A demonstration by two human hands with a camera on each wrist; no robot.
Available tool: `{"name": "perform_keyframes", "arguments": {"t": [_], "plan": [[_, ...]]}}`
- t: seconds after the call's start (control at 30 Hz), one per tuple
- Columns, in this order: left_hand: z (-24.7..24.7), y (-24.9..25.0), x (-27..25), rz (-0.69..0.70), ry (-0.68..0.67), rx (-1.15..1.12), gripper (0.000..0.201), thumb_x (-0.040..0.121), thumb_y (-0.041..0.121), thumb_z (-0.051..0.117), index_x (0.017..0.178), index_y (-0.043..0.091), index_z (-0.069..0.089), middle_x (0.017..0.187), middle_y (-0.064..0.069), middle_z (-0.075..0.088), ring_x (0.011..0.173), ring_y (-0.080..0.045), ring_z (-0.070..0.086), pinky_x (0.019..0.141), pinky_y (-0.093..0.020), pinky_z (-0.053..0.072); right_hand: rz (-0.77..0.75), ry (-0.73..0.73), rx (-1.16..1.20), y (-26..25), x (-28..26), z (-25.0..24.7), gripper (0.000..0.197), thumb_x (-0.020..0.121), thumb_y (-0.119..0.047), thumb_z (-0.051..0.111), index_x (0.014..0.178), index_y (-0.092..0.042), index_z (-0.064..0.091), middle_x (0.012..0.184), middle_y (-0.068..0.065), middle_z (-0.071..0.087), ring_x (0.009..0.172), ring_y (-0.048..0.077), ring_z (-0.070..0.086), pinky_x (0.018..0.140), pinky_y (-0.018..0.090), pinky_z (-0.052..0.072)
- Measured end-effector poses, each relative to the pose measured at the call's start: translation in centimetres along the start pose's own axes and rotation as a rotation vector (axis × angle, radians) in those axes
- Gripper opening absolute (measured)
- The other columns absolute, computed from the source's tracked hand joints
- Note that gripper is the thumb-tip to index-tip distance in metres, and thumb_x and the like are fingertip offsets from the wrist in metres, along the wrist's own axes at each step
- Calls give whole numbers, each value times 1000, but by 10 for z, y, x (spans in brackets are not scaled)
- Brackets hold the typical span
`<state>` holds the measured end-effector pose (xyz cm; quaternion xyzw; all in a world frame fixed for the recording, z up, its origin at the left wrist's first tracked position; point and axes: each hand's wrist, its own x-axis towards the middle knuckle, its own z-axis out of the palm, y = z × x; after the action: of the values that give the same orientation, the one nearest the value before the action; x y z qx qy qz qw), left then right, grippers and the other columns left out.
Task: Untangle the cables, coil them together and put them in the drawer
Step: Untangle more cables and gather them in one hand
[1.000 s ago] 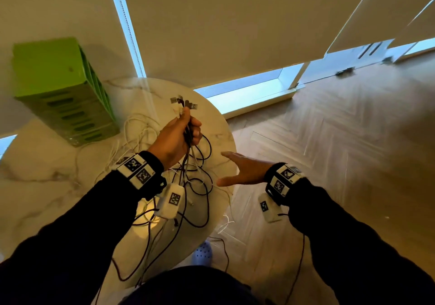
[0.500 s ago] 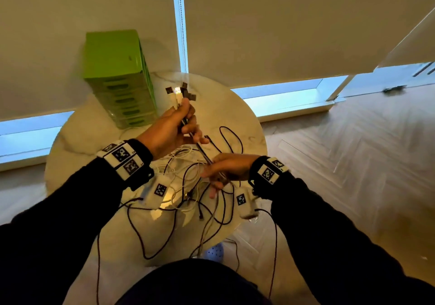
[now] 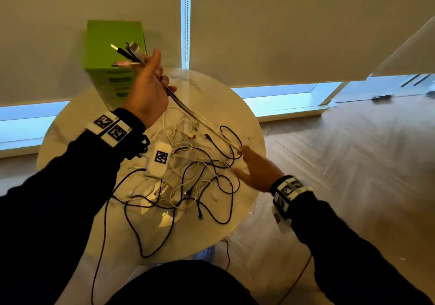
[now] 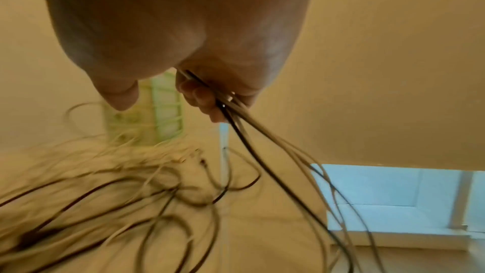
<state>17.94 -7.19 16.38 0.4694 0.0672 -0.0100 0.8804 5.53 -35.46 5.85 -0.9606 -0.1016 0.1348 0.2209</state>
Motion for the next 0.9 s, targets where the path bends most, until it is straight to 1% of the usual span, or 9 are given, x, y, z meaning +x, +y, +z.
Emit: {"name": "perform_keyframes", "arguments": {"t": [0.07, 0.17, 0.33, 0.4, 0.53, 0.6, 0.67, 0.77, 0.9], "plan": [[5, -4, 6, 47, 110, 2, 22, 94, 44, 63, 96, 29, 48, 67, 13, 36, 58, -5, 33, 61, -24, 34, -49, -101, -46, -16, -5, 25, 64, 94, -54, 57, 141, -19, 33, 129, 8, 60, 111, 24, 62, 92, 42, 55], [4, -18, 14, 68, 246, 81, 32, 100, 50, 52, 114, 23, 43, 66, 13, 34, 55, -3, 32, 53, -22, 31, -100, -213, -78, -46, -8, 66, 75, 93, -54, 59, 149, -14, 29, 138, 9, 53, 119, 26, 56, 99, 40, 48], [-22, -56, 12, -88, 84, 289, 32, 104, 54, 39, 86, 28, 39, 65, 9, 30, 51, -7, 27, 47, -25, 25, -93, -506, -228, -51, -9, 102, 91, 91, -58, 59, 155, -11, 15, 145, 16, 44, 124, 36, 51, 101, 46, 45], [-37, -66, 11, -129, 39, 393, 34, 105, 52, 40, 82, 27, 37, 64, 9, 31, 51, -8, 28, 47, -25, 27, -12, -568, -193, -43, -6, 97, 88, 89, -70, 52, 152, -16, 22, 145, 13, 40, 126, 36, 49, 103, 46, 43], [-58, -66, 12, -155, 76, 412, 32, 105, 50, 40, 83, 27, 39, 63, 10, 34, 52, -8, 29, 47, -24, 30, -13, -483, 52, -40, 28, 54, 56, 101, -63, 29, 135, -28, 55, 122, 7, 51, 116, 20, 48, 105, 37, 38], [-64, -63, 14, -171, 81, 353, 33, 106, 49, 39, 81, 28, 35, 63, 9, 29, 52, -9, 24, 48, -25, 25, -3, -355, 173, -43, 58, 32, 76, 97, -71, 20, 118, -15, 66, 106, 10, 61, 101, 25, 57, 100, 44, 44], [-65, -62, 18, -180, 81, 341, 33, 106, 49, 38, 81, 28, 32, 63, 8, 26, 52, -9, 21, 48, -25, 22, -25, -249, 185, -42, 94, 15, 71, 101, -63, 28, 103, -3, 66, 98, 18, 65, 94, 32, 60, 90, 44, 47], [-64, -63, 21, -188, 78, 368, 32, 107, 47, 38, 82, 27, 33, 63, 8, 26, 53, -9, 21, 48, -25, 22, -4, -217, 122, -37, 152, 4, 34, 103, -42, 47, 107, -12, 63, 108, 12, 68, 100, 30, 61, 89, 39, 47], [-66, -71, 28, -194, 74, 405, 31, 107, 46, 40, 83, 28, 35, 65, 8, 23, 53, -10, 20, 48, -25, 23, 112, -228, 128, -25, 226, 21, 26, 103, -26, 48, 122, -12, 58, 113, 16, 69, 106, 33, 62, 76, 26, 37]]}}
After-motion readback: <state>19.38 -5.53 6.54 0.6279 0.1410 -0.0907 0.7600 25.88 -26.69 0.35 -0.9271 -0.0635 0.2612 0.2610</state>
